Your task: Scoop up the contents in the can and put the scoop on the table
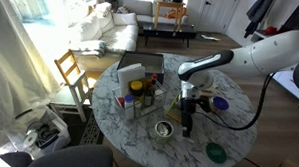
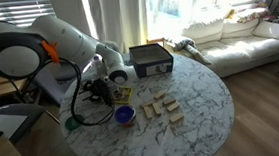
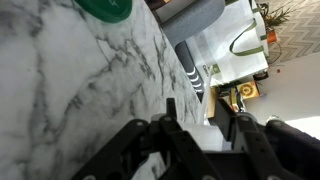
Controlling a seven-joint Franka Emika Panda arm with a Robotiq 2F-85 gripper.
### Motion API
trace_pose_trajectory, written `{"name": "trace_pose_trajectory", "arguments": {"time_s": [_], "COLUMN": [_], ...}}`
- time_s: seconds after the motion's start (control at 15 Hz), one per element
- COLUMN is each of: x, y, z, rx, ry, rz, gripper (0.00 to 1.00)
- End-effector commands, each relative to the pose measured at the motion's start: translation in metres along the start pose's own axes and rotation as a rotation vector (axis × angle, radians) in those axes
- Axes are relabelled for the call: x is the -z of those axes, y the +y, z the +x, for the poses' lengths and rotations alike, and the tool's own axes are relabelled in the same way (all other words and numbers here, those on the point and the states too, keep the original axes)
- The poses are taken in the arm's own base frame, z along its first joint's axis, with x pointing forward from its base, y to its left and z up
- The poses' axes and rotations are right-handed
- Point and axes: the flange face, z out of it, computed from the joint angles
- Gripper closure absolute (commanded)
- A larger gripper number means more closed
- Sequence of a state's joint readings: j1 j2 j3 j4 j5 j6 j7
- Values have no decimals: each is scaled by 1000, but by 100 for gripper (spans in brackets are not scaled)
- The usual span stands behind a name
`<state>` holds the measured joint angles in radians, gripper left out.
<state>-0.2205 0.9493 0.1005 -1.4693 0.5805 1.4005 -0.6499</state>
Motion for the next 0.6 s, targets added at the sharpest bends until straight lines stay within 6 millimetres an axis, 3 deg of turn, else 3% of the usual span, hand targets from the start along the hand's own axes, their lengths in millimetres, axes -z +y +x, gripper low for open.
{"name": "trace_pose_trajectory", "arguments": {"time_s": [0.0,0.2,0.33,0.53], "x": [11,18,24,39], "y": [1,-2,-8,-31], "z": [2,0,-3,-16], "rx": [-21,-20,-12,37], "ry": [27,35,46,72], "rz": [-19,-38,-47,-96], "gripper": [25,3,0,0]}}
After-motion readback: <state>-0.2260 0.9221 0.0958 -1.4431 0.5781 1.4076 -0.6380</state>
